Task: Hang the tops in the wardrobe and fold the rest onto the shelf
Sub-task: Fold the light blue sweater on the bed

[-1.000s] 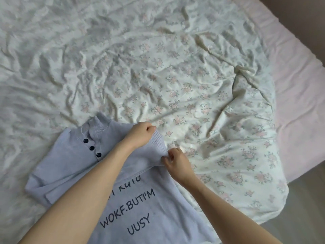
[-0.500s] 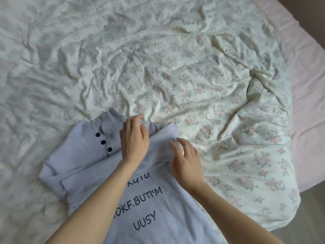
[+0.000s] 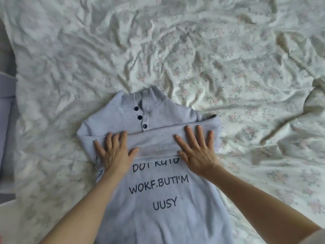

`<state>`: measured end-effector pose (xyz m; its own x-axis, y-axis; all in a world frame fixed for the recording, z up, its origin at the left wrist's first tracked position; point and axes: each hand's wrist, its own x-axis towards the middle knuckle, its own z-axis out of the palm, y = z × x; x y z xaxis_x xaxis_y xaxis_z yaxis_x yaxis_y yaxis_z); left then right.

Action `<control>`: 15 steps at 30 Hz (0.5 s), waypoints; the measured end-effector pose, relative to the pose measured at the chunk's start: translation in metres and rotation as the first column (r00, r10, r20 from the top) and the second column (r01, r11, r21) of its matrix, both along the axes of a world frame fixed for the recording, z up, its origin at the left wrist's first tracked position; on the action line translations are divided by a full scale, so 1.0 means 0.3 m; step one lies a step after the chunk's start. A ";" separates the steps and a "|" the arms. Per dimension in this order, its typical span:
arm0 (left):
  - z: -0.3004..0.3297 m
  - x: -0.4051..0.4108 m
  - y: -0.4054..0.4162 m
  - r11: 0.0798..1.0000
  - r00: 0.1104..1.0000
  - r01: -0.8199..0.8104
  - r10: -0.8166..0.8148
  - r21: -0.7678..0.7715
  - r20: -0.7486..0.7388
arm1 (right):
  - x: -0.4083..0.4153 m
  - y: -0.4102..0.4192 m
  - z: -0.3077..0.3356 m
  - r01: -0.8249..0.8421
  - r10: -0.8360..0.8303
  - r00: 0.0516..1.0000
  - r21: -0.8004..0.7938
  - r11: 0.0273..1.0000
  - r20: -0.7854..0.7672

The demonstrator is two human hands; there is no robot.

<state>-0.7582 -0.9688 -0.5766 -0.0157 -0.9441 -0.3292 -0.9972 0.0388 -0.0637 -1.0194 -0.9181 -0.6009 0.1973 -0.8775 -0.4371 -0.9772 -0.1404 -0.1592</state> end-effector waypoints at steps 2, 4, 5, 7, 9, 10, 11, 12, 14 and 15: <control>0.017 0.045 0.001 0.986 0.999 0.052 -0.053 -0.161 0.001 | 0.028 0.008 0.013 -0.112 0.112 0.994 -0.014 0.994 0.013; 0.032 0.084 0.002 0.971 0.998 0.058 -0.059 -0.233 0.002 | 0.055 0.012 0.016 -0.177 0.177 0.983 0.005 0.984 0.045; 0.040 0.108 0.002 0.967 0.998 0.058 -0.061 -0.249 -0.005 | 0.074 0.008 0.017 -0.186 0.185 0.981 0.013 0.982 0.056; 0.044 0.134 -0.001 0.969 0.998 0.049 -0.056 -0.243 -0.022 | 0.096 -0.004 0.021 -0.177 0.175 0.982 0.021 0.984 0.077; 0.044 0.150 -0.004 0.977 0.999 0.031 -0.038 -0.212 -0.030 | 0.112 -0.013 0.030 -0.175 0.172 0.979 0.015 0.984 0.105; 0.047 0.151 -0.013 0.977 0.998 0.037 -0.045 -0.209 -0.035 | 0.115 -0.019 0.035 -0.177 0.175 0.979 0.013 0.984 0.103; 0.052 0.147 -0.021 0.976 0.998 0.040 -0.051 -0.214 -0.048 | 0.114 -0.024 0.038 -0.175 0.173 0.980 0.014 0.984 0.095; 0.060 0.141 -0.033 0.977 0.997 0.029 -0.044 -0.213 -0.067 | 0.112 -0.030 0.042 -0.169 0.167 0.982 0.020 0.985 0.085; 0.077 0.141 -0.057 0.982 0.994 -0.011 -0.009 -0.189 -0.108 | 0.116 -0.040 0.048 -0.147 0.145 0.988 0.033 0.989 0.059; 0.087 0.141 -0.065 0.984 0.992 -0.025 0.002 -0.174 -0.129 | 0.114 -0.039 0.050 -0.134 0.132 0.990 0.037 0.990 0.048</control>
<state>-0.7159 -0.9884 -0.5506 -0.0341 -0.9873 -0.1551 -0.9979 0.0251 0.0599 -0.9853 -0.9299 -0.5858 0.3311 -0.8244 -0.4590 -0.9420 -0.2609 -0.2109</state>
